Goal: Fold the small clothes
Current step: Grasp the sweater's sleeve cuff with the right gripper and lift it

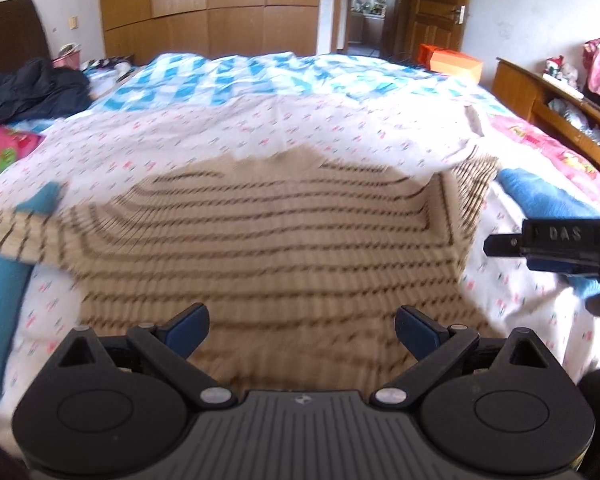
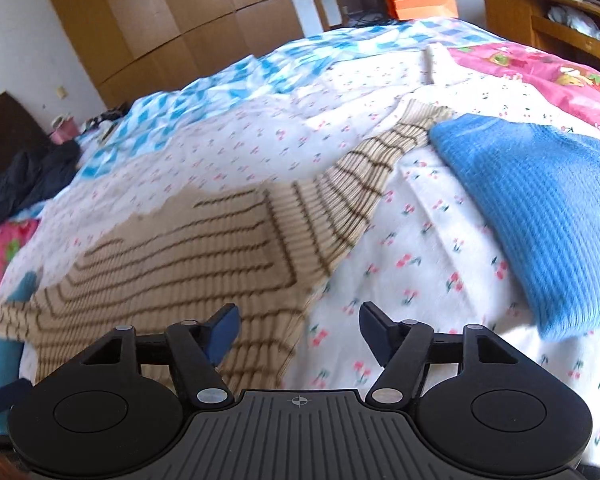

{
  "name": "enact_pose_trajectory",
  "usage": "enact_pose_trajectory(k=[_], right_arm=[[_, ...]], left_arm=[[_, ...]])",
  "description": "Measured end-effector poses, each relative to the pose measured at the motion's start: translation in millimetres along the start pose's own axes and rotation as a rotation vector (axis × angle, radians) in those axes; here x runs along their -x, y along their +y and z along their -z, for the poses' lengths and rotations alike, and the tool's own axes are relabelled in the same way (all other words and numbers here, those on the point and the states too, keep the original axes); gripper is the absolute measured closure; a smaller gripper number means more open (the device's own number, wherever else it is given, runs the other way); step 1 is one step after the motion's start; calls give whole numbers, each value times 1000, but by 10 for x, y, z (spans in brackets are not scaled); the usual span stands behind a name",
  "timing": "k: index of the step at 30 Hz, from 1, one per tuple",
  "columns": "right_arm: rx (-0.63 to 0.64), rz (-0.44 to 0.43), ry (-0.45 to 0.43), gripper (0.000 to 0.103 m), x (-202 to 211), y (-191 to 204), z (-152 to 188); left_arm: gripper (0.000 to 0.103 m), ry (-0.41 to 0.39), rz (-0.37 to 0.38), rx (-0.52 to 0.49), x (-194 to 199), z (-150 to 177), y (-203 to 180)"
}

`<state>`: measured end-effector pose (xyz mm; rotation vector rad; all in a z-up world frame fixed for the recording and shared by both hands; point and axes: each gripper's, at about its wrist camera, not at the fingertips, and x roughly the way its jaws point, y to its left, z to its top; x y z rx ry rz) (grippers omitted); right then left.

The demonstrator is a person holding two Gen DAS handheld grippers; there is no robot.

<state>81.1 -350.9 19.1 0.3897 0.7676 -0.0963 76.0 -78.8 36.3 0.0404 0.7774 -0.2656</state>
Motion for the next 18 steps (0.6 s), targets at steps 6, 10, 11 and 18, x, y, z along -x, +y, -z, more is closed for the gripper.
enact_pose_trajectory(k=[6,10,11,18], right_arm=[[-160,38,-61,61,-552,-563,-680],[-313,-4,-50,67,-957,-915,-950],[-345,-8,-47,67,-1046,-978,-978],[-491,-54,-84,69,-1398,-1185,-1058]], left_arm=[[0,-9,58,-35,-454,-394,-357],[0,-7,72,-26,-669,-499,-490],[0,-5,75,-25,-704,-509,-513],[0,21,90,-40,-798,-469,-613]])
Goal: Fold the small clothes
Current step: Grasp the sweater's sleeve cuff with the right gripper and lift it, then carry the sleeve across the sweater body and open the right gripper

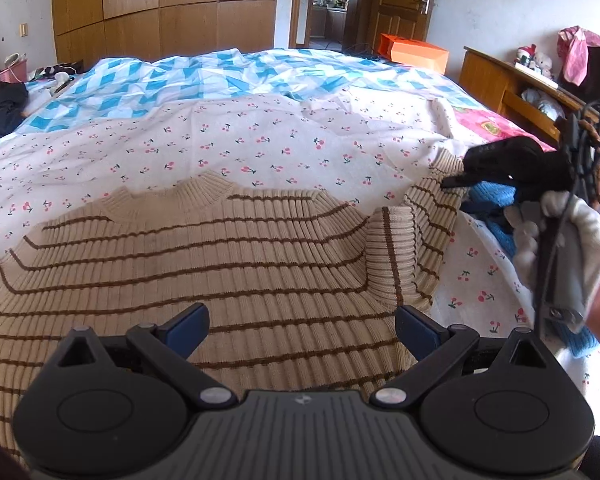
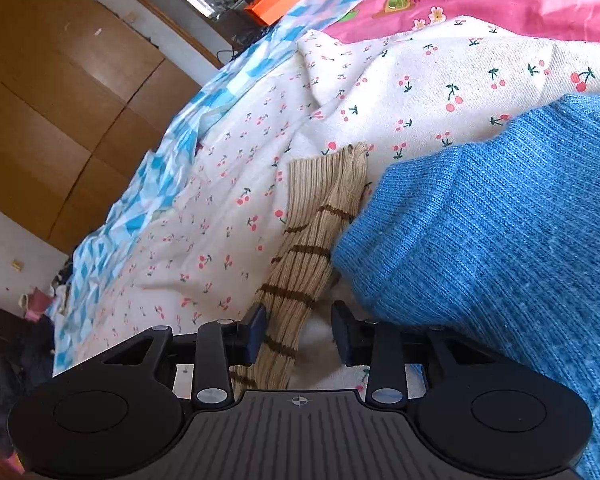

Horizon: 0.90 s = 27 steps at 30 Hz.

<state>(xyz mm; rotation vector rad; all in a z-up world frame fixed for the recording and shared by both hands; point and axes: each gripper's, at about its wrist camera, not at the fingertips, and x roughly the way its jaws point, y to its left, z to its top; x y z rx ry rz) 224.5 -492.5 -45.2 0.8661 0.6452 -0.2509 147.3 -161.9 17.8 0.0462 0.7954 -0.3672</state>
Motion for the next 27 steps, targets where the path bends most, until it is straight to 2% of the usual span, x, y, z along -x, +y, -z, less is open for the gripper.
enact_pose_trajectory(k=[2,3,5,7,11,15,17,19,23,27], right_arm=[[2,-9,-20,69,-31,8,3],[3,-12,-26,74,-46,18,4],[-25,-16,-25,92,-50,6,-10],[-73,-46,-45,94,49,-22,-24],[-85,-96,-201,94,640,41,-12],[-38,-77,-379,94,1299,165,123],[38,-56,-424,94,1482,310,220],[164,-38,-429,94,1544,557,349],[476,-61,-336,94,1345,1241,841],[861,-149,-193,94,922,1977,1730]], left_arm=[[0,3,-4,-5,20,27,0],[0,5,-5,-7,34,40,4],[0,8,-11,-8,69,65,26],[0,6,-19,-8,118,91,58],[0,-7,-21,16,202,134,153],[0,-20,-5,44,260,177,249],[0,-27,-1,52,307,213,317],[0,-29,-3,62,365,269,416],[0,-34,-43,90,530,436,704],[0,-49,-128,140,768,652,1091]])
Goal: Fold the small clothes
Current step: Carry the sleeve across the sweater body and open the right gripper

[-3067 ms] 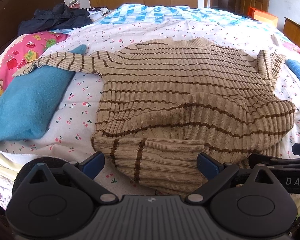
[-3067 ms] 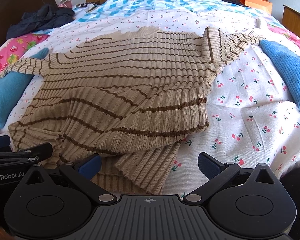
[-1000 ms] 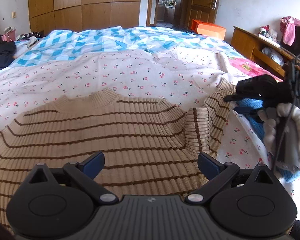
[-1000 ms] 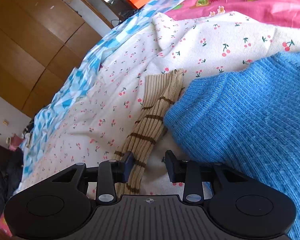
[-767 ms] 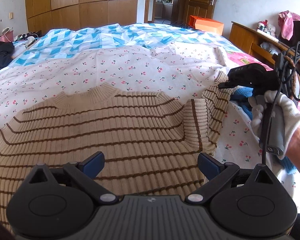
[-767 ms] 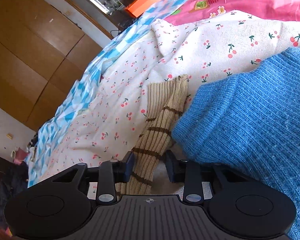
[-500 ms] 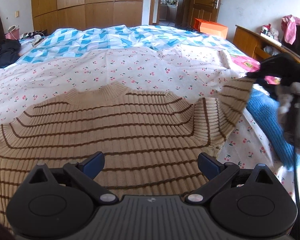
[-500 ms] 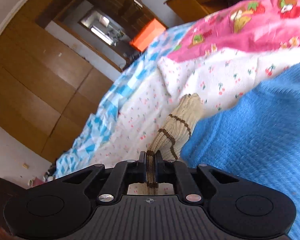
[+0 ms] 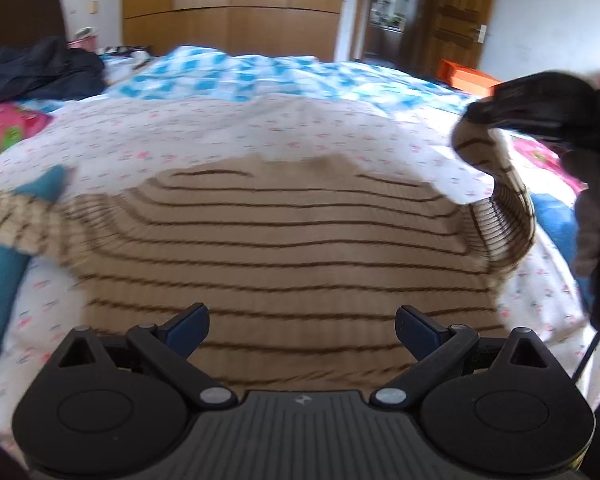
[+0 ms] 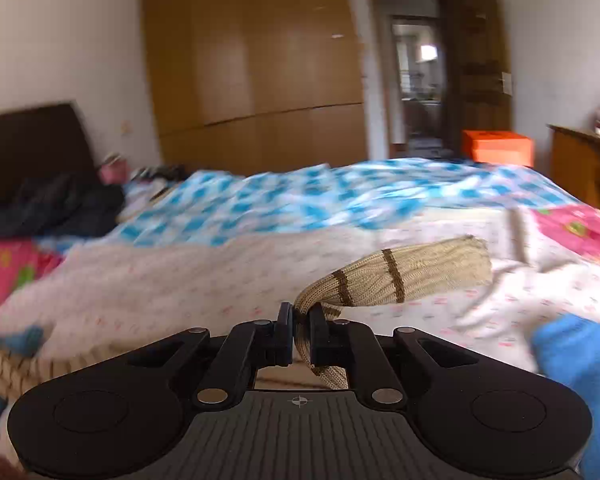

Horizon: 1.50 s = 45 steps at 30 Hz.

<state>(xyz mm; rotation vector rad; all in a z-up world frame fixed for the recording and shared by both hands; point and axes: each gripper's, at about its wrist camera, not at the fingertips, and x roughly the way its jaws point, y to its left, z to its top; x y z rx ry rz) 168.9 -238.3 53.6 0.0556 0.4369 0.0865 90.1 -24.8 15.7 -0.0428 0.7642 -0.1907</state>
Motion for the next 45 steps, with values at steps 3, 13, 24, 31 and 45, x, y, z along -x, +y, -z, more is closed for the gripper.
enact_pose_trajectory(k=[3,13,24,31,45], right_arm=[[323,-91,62,95,-263,754,336],[626,-183,193,87,-239,1343,869],[699,-232,200,76,-536,1630,838],[544,-294,194,95,-579,1726,604],[343,-325,259,73,-300,1113,559]], left_arm=[[0,-16,-69,41,116,106,300],[0,-30,-70,205,108,261,778],[0,-48,-78,280,150,278,967],[0,-90,-106,351,221,290,1115],[0,-57,-140,290,109,252,1011]])
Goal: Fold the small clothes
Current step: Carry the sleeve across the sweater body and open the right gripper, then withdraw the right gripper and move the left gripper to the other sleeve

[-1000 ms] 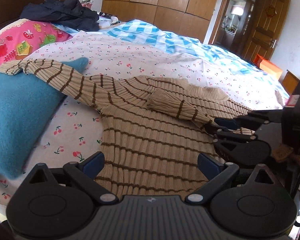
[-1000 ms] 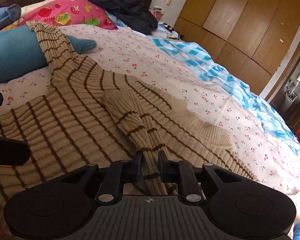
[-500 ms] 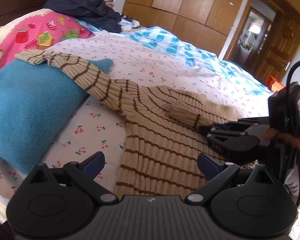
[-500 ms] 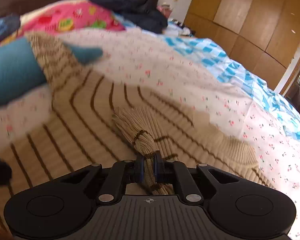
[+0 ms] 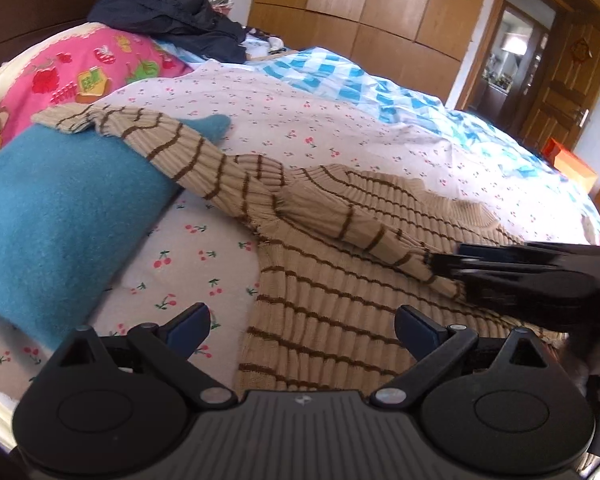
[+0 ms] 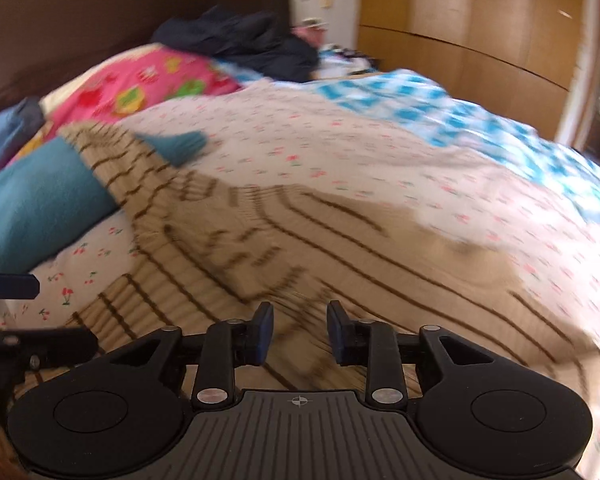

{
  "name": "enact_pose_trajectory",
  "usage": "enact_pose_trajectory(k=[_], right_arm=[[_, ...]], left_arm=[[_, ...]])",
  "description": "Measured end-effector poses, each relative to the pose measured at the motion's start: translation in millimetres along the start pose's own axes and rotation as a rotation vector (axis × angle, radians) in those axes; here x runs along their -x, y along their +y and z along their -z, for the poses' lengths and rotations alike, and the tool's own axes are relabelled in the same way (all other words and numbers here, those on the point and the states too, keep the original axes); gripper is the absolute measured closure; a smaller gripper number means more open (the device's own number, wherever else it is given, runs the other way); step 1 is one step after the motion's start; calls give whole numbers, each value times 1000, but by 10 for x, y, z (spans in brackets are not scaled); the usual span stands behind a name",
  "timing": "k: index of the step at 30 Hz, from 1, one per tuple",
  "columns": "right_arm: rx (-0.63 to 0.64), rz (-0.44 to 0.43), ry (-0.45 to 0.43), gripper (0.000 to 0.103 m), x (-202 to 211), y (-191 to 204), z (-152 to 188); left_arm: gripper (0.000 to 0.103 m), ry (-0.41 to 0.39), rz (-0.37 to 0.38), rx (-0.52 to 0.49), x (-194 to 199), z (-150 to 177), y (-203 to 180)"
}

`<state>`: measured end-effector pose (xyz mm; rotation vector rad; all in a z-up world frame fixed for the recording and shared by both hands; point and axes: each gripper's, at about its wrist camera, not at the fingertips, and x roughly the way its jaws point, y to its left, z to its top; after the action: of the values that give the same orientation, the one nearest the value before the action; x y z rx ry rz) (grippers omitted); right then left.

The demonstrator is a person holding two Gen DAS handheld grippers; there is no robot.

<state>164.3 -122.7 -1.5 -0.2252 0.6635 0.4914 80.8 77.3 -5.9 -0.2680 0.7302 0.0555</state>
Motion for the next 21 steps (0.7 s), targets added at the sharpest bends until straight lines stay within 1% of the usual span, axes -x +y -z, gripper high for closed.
enact_pose_trajectory(k=[2,4,7,8,10,12,14,15,17,18,19,21], right_arm=[[-70,79,2,73,138,-270,107],[-118,195,24,73,173,-558,215],[-190,319,110,74,63,-941,384],[-209,336,130,81,30,-1034,439],[-258,330,131,81,32,-1201,548],[-281,322,116,81,85,-1259,580],[-282,311,110,79,103,-1270,599],[-278,305,107,79,104,-1266,605],[-283,296,95,78,137,-1273,596],[-308,287,79,77,187,-1298,598],[-337,282,68,77,234,-1338,615],[-370,317,89,76,231,-1434,661]], left_arm=[[0,-15,3,-53,-18,-56,-112],[0,-60,-13,-114,-48,-169,-248],[0,-120,-14,-149,-185,-383,-412],[0,-135,-17,-157,-259,-448,-458],[0,-169,-38,-188,-441,-551,-553],[0,-178,-84,-207,-639,-611,-607],[0,-149,-118,-217,-862,-621,-621],[0,-118,-155,-239,-1008,-594,-623],[0,-17,-242,-296,-1265,-485,-603],[0,-2,-242,-303,-1308,-436,-568],[0,-26,-224,-289,-1280,-379,-514],[0,-30,-221,-275,-1239,-386,-492]])
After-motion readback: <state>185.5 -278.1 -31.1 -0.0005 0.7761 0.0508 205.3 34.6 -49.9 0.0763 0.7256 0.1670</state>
